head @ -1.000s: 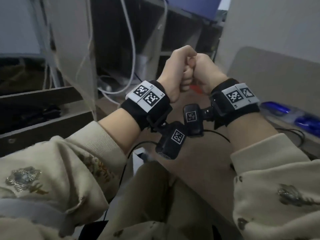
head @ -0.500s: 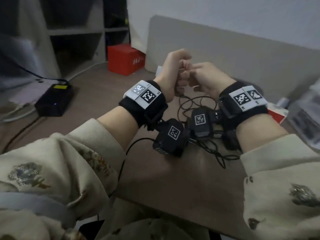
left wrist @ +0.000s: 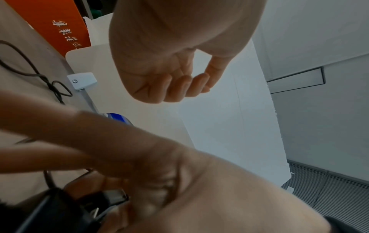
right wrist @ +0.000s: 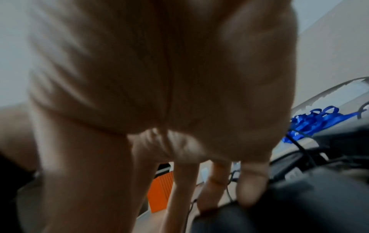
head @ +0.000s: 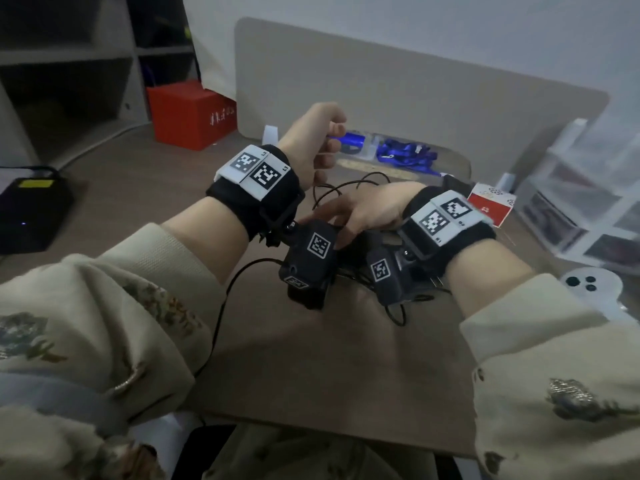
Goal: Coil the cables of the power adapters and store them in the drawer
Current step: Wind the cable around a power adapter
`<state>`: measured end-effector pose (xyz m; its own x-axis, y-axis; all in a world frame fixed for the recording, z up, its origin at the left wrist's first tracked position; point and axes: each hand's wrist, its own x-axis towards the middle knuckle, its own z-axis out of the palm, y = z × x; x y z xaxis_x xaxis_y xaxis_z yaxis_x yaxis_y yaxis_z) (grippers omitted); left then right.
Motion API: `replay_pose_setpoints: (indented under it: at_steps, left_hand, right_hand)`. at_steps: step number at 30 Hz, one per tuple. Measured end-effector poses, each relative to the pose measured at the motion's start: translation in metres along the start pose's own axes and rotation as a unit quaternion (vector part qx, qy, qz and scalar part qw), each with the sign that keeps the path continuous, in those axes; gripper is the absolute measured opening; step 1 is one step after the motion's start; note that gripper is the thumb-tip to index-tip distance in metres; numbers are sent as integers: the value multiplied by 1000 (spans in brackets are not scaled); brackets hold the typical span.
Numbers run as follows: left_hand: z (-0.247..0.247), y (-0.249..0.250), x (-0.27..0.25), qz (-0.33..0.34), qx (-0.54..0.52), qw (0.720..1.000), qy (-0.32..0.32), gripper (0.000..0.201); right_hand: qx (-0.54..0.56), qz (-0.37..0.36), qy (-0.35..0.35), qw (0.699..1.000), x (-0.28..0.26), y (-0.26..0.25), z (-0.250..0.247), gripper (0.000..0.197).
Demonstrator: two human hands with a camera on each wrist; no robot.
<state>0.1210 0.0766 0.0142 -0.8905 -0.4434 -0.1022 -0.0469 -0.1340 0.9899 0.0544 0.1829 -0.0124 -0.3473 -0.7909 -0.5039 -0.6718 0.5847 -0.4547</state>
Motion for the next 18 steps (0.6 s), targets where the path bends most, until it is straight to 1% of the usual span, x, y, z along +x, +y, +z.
replay_pose_setpoints:
  at_steps: [2, 7, 10, 15, 18]
  left_hand:
    - [1, 0, -1, -1, 9, 1000, -9, 24]
    - [1, -3, -5, -2, 25, 999, -23, 25]
    - [2, -4, -8, -4, 29, 999, -28, 25]
    - [7, -5, -14, -7, 32, 999, -40, 25]
    - [11, -5, -18, -11, 38, 998, -50, 27]
  right_hand:
    - [-18, 8, 10, 1000, 6, 1, 4, 36]
    - [-20, 21, -4, 1000, 6, -4, 15, 27]
    - [-27, 23, -23, 999, 2, -6, 20, 27]
    - [-42, 24, -17, 999, -6, -5, 25, 26]
    - [-64, 27, -13, 998, -12, -6, 25, 36]
